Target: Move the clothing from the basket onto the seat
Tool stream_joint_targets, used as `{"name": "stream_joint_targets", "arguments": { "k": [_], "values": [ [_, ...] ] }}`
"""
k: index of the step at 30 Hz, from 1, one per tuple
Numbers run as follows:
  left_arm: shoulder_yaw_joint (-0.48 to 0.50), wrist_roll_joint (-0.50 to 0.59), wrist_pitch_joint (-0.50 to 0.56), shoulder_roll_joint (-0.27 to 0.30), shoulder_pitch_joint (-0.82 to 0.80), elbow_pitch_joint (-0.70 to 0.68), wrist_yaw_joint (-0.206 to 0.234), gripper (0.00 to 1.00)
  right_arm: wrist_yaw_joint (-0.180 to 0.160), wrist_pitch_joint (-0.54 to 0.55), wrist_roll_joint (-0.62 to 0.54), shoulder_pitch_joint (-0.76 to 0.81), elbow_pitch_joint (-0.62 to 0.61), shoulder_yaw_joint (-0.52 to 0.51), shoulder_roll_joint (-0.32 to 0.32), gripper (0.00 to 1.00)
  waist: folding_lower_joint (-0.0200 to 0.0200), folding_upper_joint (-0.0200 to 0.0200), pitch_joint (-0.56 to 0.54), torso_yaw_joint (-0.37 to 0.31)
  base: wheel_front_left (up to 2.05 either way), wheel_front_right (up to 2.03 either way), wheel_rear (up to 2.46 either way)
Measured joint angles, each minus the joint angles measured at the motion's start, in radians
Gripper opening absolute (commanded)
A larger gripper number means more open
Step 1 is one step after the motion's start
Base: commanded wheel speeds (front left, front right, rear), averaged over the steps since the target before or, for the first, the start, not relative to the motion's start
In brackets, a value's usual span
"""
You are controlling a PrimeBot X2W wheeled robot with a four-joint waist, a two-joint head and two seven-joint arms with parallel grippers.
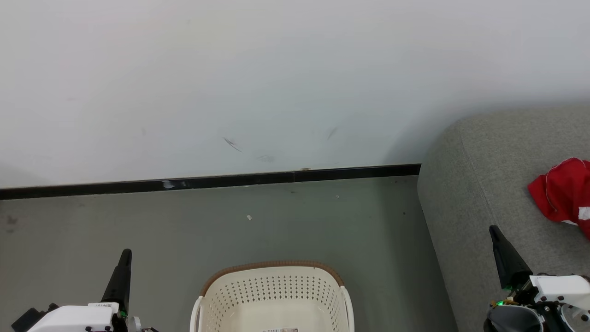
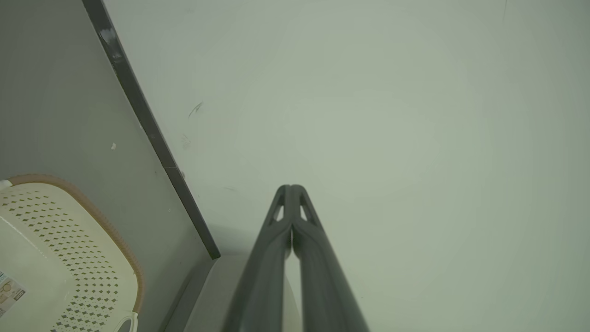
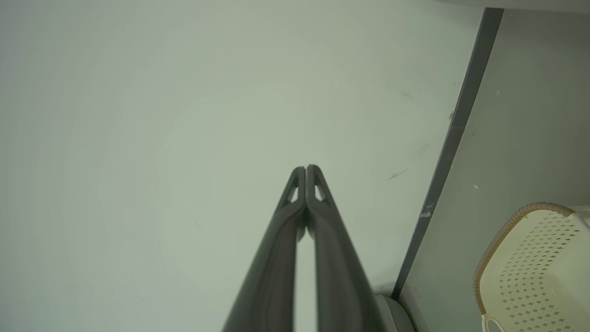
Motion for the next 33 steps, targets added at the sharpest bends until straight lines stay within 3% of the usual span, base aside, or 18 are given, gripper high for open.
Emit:
{"name": "stream_joint_targets", "arguments": {
  "k": [33],
  "values": [
    [0.001,0.000,0.000,0.000,0.000,0.001,0.000,0.00,0.000,0.000,0.000,0.000,0.000,0.001,0.000,0.00,-0.0001,0.0000,0.000,0.000,0.00,0.00,0.00]
  ]
}}
